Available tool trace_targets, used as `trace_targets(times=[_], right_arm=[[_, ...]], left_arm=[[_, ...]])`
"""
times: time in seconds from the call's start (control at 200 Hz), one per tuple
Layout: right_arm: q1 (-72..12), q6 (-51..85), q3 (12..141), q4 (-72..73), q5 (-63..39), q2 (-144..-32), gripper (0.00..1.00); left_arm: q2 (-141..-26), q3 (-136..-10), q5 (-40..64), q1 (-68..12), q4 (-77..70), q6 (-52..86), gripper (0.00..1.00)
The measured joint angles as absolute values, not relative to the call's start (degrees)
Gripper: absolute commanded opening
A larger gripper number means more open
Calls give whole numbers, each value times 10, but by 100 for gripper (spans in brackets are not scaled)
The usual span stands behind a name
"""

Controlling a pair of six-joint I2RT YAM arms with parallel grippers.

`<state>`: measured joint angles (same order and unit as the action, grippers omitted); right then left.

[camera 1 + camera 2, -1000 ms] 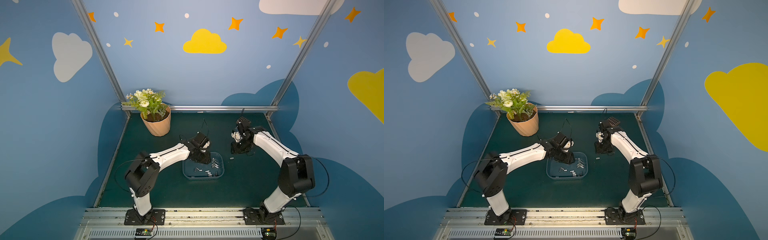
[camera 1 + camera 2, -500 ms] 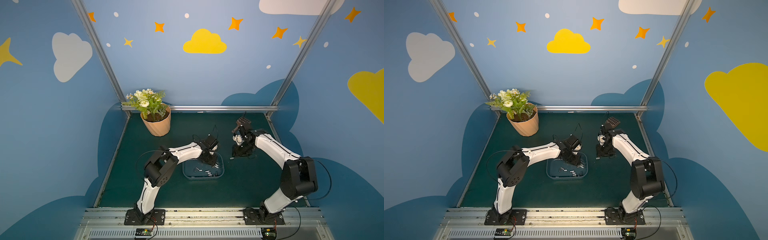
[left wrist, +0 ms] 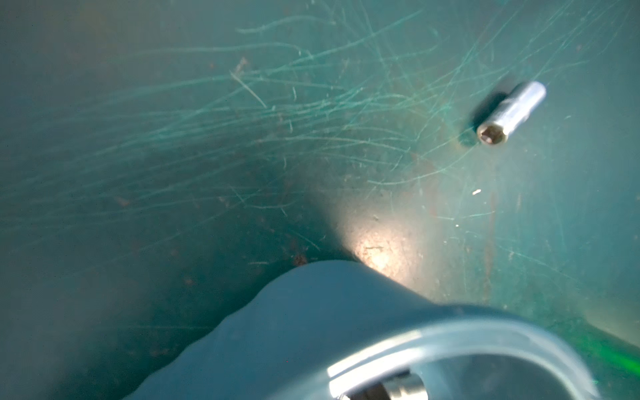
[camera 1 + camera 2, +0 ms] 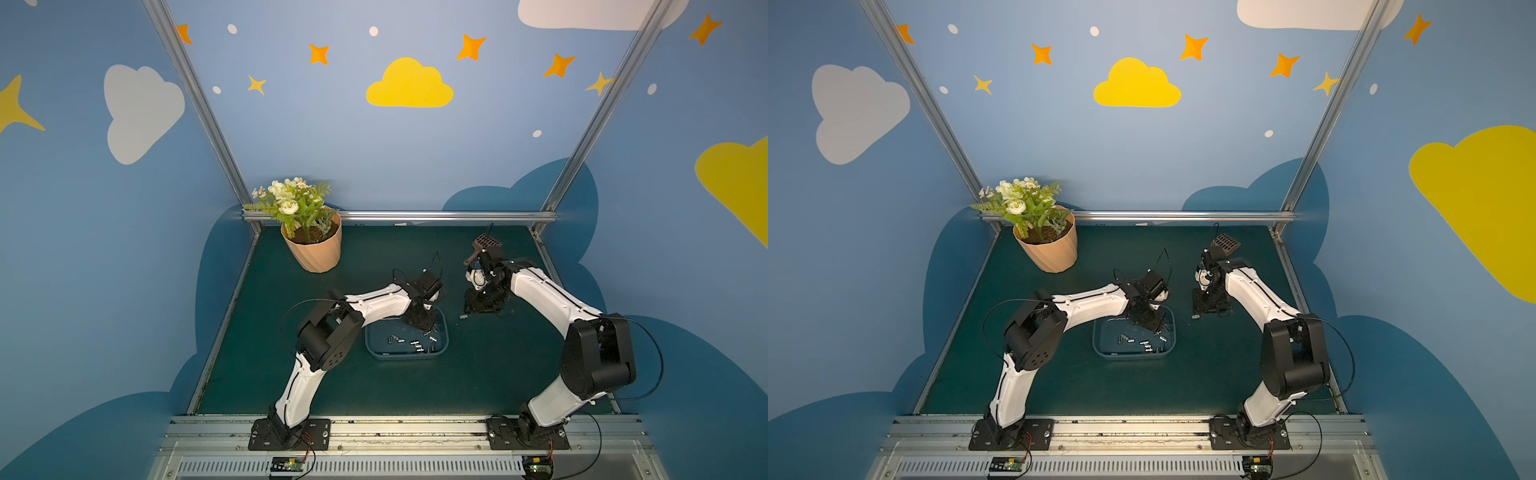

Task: Take out the socket from the storage box
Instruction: Pick up the socket head from the storage box.

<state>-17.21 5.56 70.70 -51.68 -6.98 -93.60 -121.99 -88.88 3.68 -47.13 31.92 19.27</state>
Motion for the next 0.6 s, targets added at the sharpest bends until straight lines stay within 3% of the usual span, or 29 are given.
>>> trace_targets(times=[0.601], right_arm=[[-172, 58, 690, -511, -76, -936, 49]], left_arm=[[-1223, -893, -9, -480, 338, 182, 17]])
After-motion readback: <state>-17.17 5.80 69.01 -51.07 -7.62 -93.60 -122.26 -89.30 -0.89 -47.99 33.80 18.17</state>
